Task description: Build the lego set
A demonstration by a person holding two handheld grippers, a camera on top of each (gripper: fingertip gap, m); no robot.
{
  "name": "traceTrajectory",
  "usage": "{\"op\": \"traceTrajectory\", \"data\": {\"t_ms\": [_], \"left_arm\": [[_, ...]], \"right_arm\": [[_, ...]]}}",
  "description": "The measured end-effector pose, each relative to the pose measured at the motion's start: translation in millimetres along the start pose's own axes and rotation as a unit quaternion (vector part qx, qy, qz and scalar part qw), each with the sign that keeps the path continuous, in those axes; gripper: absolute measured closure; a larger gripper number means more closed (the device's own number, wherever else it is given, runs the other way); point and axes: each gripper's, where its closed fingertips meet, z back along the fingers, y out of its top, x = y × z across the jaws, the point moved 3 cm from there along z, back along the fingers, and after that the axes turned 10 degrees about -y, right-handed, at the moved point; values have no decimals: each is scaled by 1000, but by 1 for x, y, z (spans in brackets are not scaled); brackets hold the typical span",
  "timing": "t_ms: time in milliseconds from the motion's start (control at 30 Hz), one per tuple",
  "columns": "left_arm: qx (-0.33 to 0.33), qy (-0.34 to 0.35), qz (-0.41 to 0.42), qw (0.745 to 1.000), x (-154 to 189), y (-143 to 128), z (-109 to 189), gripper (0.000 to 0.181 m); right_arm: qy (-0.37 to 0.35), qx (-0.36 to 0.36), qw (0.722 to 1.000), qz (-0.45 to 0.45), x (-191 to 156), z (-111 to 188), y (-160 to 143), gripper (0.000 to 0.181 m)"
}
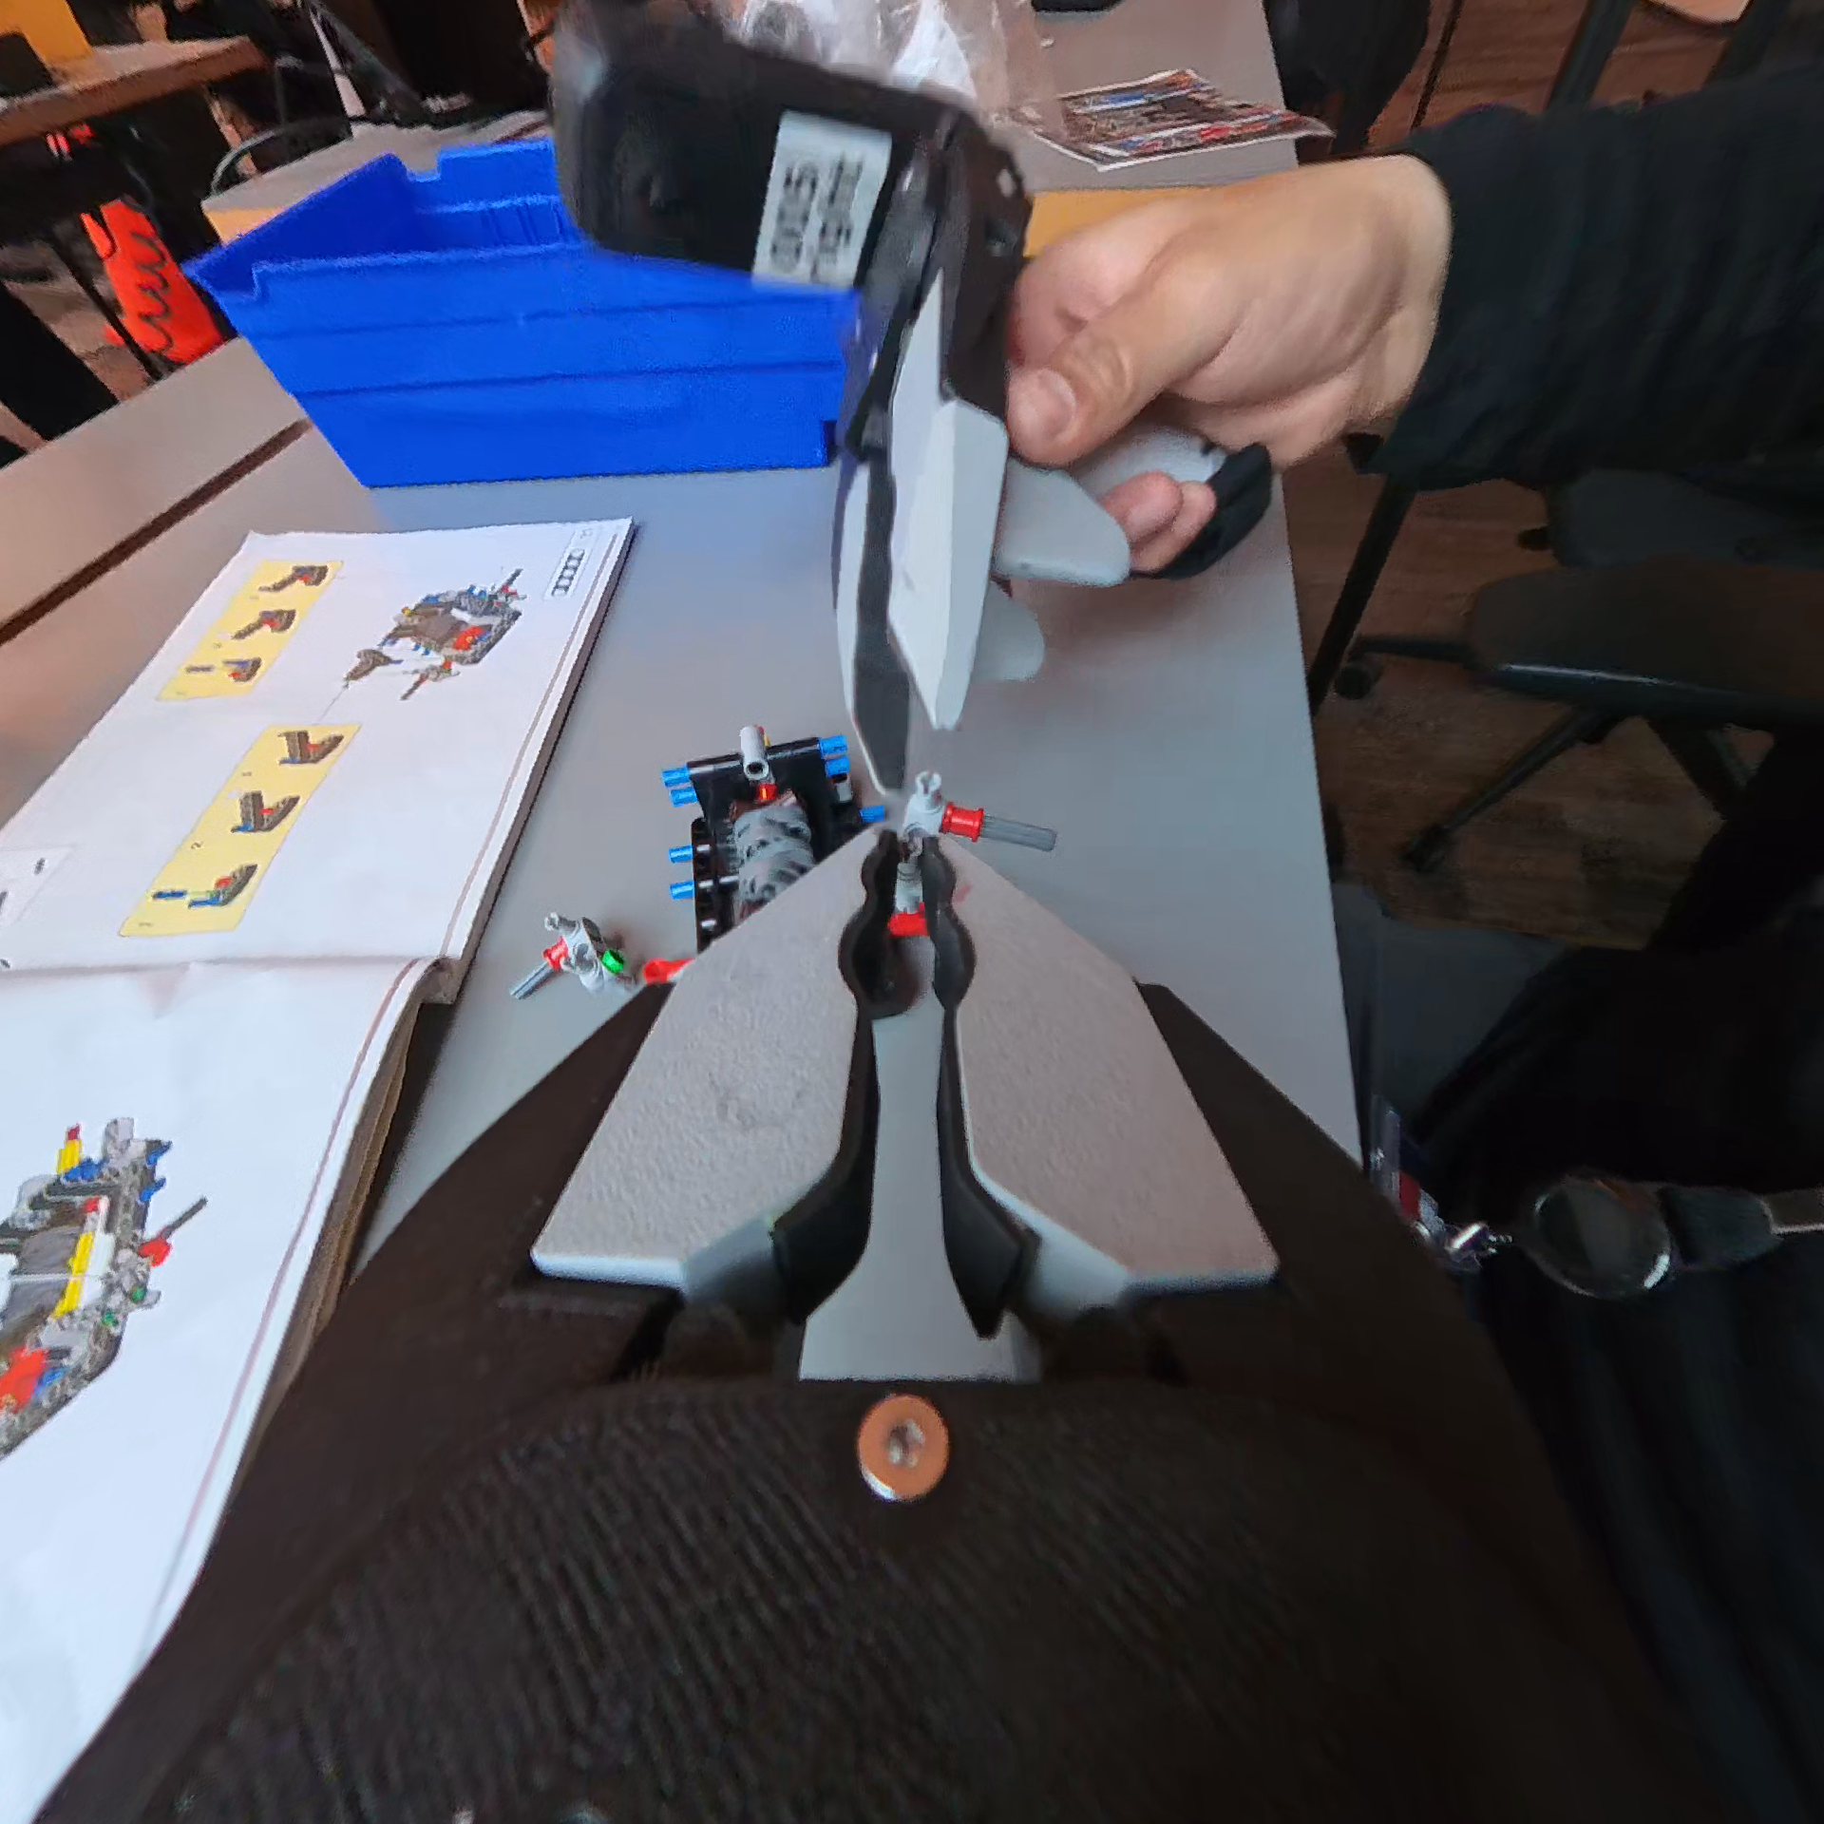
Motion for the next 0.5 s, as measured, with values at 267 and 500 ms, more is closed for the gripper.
{"op": "traceTrajectory", "data": {"t_ms": [267, 500], "left_arm": [[-12, -22, 23, 999, 18, -24, 0, 179], [-61, -4, -36, 997, 24, -34, -4, 179]], "right_arm": [[-178, 53, 963, 193, 63, 49, 15, 149], [-89, 10, 980, 175, 59, 16, -7, 151]]}}
